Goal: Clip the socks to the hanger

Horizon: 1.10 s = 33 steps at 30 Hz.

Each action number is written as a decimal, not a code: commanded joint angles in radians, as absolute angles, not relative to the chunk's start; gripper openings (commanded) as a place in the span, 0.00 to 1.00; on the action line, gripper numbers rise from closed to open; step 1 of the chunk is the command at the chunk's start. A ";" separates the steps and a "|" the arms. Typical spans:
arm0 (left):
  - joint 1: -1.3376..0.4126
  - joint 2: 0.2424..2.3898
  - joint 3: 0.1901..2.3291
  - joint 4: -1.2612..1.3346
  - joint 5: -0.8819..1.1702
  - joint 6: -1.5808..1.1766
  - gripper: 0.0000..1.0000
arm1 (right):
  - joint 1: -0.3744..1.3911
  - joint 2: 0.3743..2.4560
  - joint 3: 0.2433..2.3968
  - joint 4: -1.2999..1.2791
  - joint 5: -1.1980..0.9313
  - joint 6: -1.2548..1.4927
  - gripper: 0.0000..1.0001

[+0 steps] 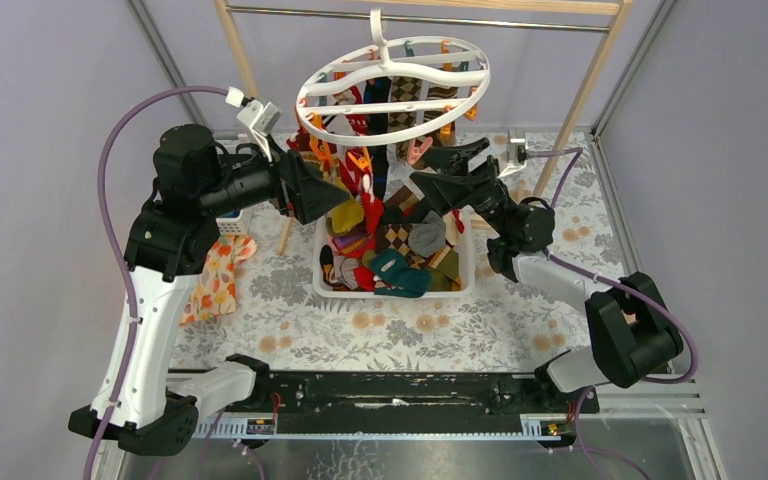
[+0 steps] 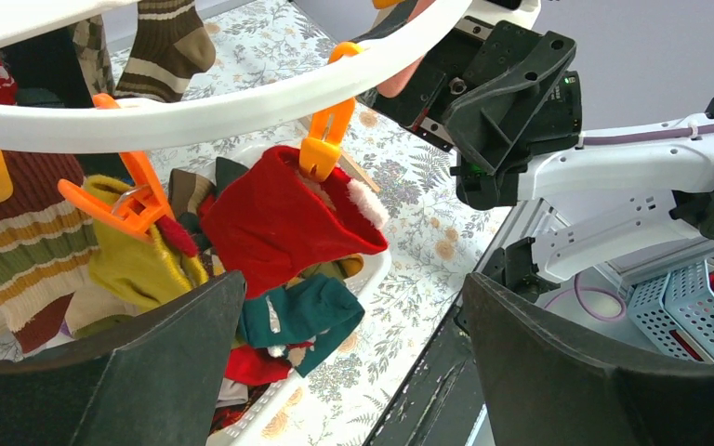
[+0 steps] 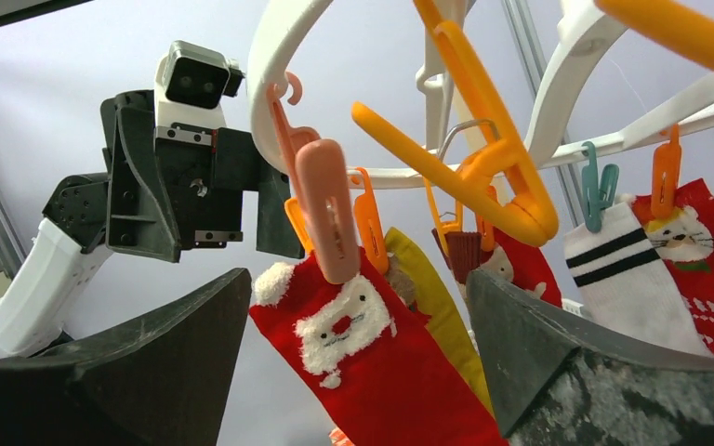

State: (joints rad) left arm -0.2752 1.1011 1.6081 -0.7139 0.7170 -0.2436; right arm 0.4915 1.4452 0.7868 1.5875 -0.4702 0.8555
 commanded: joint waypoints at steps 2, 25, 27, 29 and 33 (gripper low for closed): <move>-0.282 1.094 1.636 -0.716 0.743 -0.241 0.94 | 0.483 1.469 0.825 1.697 -0.507 0.867 0.95; -0.282 1.088 1.657 -0.714 0.753 -0.254 0.96 | 0.472 1.561 1.015 1.712 -0.631 0.904 0.71; -0.282 1.086 1.656 -0.715 0.753 -0.253 0.96 | 0.472 1.551 0.999 1.713 -0.622 0.891 0.58; -0.282 1.085 1.654 -0.714 0.753 -0.253 0.96 | 0.472 1.536 0.982 1.714 -0.616 0.878 0.43; -0.282 1.080 1.649 -0.715 0.752 -0.253 0.96 | 0.472 1.518 0.973 1.712 -0.611 0.879 0.23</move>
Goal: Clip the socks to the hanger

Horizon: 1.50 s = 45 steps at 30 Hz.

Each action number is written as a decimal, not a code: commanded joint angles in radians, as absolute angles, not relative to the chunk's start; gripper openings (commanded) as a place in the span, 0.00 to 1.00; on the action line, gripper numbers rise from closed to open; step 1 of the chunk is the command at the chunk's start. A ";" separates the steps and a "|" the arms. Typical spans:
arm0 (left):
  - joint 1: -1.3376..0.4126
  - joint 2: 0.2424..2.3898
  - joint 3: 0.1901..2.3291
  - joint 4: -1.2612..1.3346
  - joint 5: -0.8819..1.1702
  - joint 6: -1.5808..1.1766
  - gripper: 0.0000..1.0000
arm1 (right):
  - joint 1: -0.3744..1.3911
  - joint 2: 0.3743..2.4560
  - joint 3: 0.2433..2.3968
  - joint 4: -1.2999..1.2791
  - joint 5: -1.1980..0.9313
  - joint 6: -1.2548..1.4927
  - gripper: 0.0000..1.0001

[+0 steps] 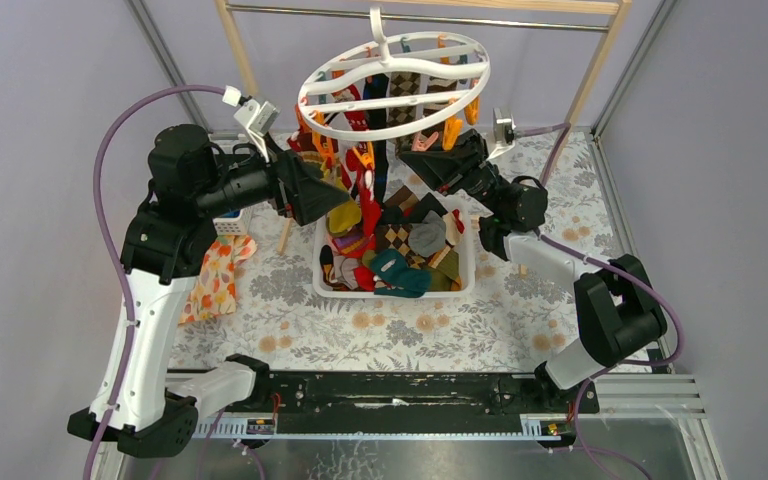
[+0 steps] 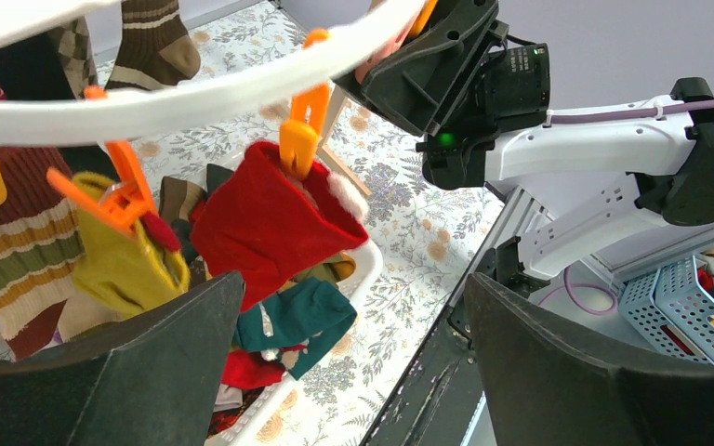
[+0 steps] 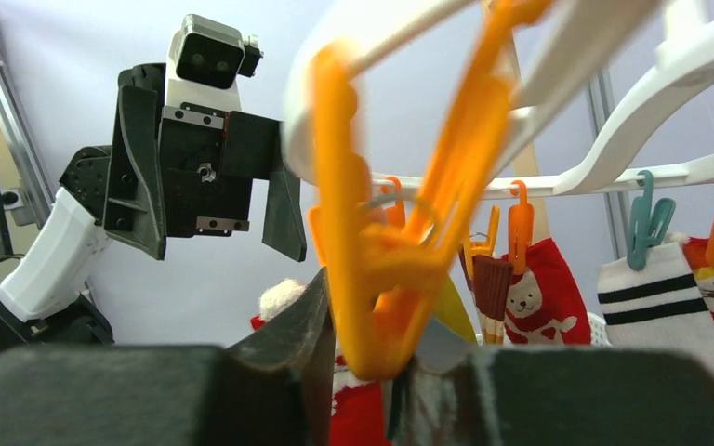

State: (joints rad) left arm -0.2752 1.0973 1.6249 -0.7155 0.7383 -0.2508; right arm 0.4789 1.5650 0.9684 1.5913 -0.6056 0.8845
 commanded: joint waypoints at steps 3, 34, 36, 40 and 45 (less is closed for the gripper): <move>-0.282 1.081 1.646 -0.715 0.746 -0.253 0.96 | 0.476 1.523 0.974 1.712 -0.594 0.907 0.13; -0.416 1.251 1.850 -0.764 0.548 -0.177 0.94 | 0.769 1.499 0.989 1.378 -0.201 0.471 0.00; -0.444 1.264 1.855 -0.769 0.504 -0.160 0.94 | 0.782 1.499 0.996 1.359 -0.189 0.449 0.00; -0.490 1.280 1.861 -0.765 0.406 -0.130 0.93 | 0.816 1.492 1.011 1.306 -0.171 0.391 0.00; -0.505 1.283 1.852 -0.721 0.383 -0.137 0.93 | 0.846 1.492 1.032 1.246 -0.158 0.340 0.00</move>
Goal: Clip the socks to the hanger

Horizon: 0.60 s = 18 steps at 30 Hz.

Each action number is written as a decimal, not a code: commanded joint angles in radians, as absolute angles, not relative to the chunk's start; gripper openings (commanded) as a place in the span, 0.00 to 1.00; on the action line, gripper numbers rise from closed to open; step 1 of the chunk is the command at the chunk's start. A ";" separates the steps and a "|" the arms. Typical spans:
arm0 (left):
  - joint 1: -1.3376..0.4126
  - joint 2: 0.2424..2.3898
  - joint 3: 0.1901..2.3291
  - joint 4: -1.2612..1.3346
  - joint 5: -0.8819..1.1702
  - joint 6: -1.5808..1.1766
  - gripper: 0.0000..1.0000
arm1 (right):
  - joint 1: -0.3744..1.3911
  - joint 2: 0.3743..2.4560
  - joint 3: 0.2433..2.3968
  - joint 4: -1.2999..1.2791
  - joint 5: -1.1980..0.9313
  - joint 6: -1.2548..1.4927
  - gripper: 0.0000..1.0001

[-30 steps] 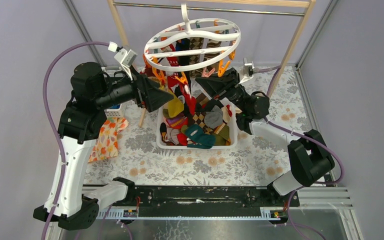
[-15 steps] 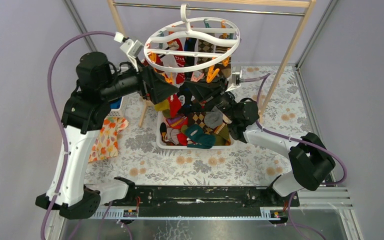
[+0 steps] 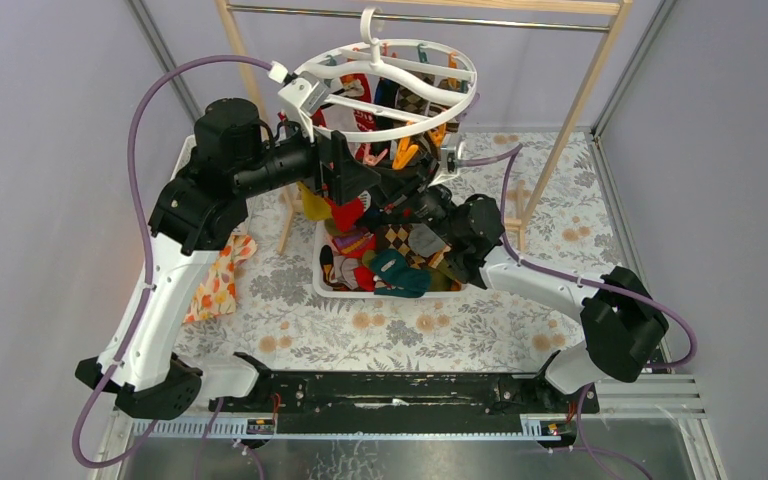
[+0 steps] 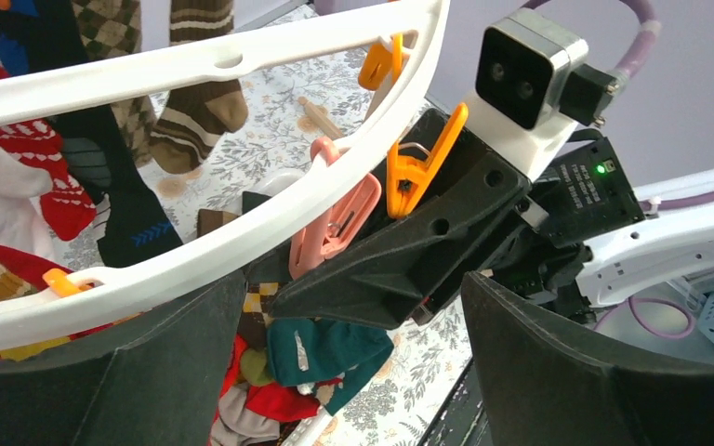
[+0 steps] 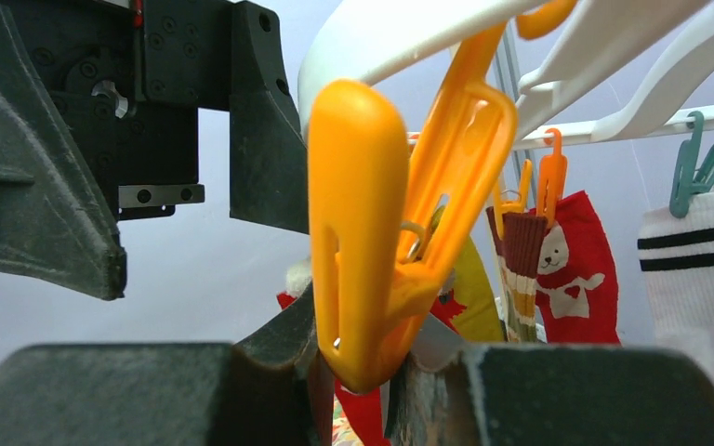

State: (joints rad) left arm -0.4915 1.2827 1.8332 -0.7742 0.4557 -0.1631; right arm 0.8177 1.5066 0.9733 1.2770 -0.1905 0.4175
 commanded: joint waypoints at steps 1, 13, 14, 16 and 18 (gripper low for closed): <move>-0.507 1.282 1.843 -0.708 0.381 -0.143 0.93 | 0.853 1.496 1.037 1.239 -0.158 0.332 0.00; -0.518 1.277 1.769 -0.603 0.310 -0.165 0.90 | 0.895 1.503 1.074 1.161 -0.134 0.262 0.00; -0.518 1.275 1.764 -0.589 0.309 -0.170 0.90 | 0.897 1.503 1.076 1.156 -0.130 0.256 0.00; -0.518 1.272 1.751 -0.559 0.301 -0.185 0.89 | 0.900 1.505 1.079 1.148 -0.130 0.252 0.00; -0.518 1.269 1.735 -0.523 0.294 -0.198 0.87 | 0.903 1.509 1.084 1.140 -0.132 0.249 0.00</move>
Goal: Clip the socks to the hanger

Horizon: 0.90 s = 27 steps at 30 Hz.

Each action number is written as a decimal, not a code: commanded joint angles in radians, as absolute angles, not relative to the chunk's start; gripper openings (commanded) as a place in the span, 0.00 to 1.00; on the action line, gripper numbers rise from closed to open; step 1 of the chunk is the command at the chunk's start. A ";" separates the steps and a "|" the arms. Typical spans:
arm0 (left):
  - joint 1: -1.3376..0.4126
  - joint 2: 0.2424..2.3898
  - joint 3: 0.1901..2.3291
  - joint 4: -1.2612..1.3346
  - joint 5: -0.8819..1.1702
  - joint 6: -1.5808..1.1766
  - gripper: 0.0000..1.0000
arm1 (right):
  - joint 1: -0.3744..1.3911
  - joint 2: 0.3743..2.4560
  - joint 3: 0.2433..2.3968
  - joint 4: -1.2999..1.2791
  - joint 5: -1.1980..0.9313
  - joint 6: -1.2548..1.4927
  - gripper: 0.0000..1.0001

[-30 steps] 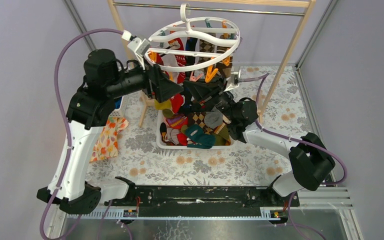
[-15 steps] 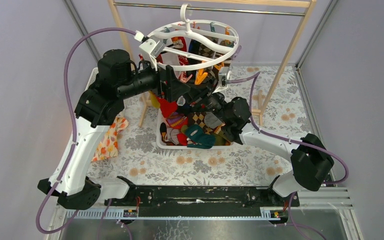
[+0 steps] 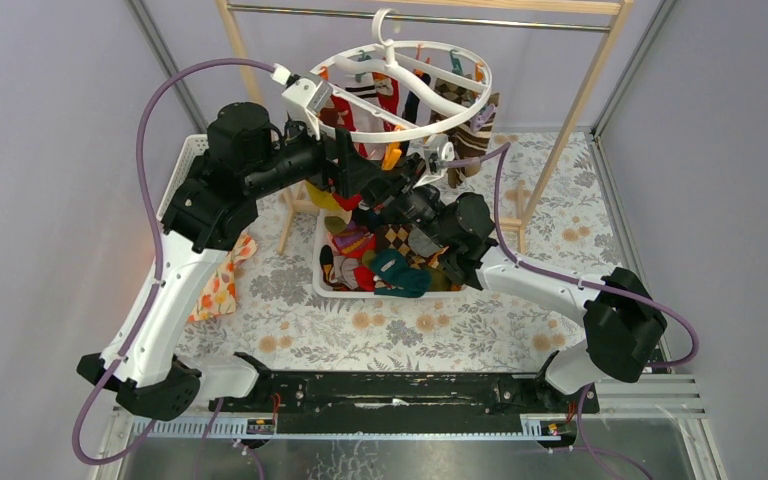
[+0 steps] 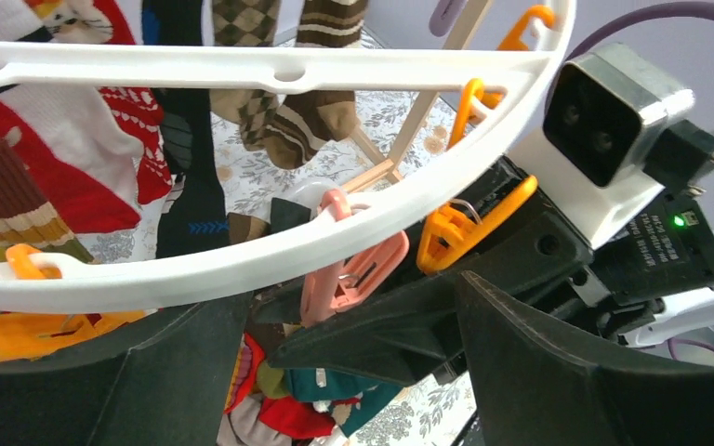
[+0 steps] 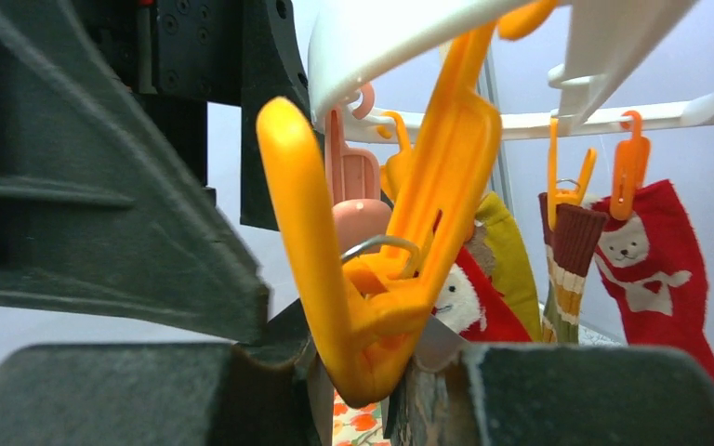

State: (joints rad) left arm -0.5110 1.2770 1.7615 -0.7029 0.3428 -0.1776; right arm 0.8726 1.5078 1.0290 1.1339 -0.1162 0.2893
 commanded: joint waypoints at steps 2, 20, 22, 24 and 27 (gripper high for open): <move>-0.518 1.273 1.728 -0.501 0.301 -0.209 0.83 | 0.906 1.511 1.086 1.138 -0.134 0.250 0.00; -0.518 1.287 1.704 -0.439 0.247 -0.212 0.40 | 0.908 1.524 1.088 1.141 -0.156 0.278 0.25; -0.518 1.279 1.692 -0.437 0.238 -0.210 0.29 | 0.909 1.509 1.060 1.157 -0.118 0.281 0.42; -0.518 1.270 1.684 -0.439 0.232 -0.208 0.19 | 0.907 1.487 1.027 1.163 -0.079 0.278 0.59; -0.518 1.258 1.673 -0.444 0.221 -0.199 0.06 | 0.908 1.446 0.975 1.151 -0.016 0.258 0.85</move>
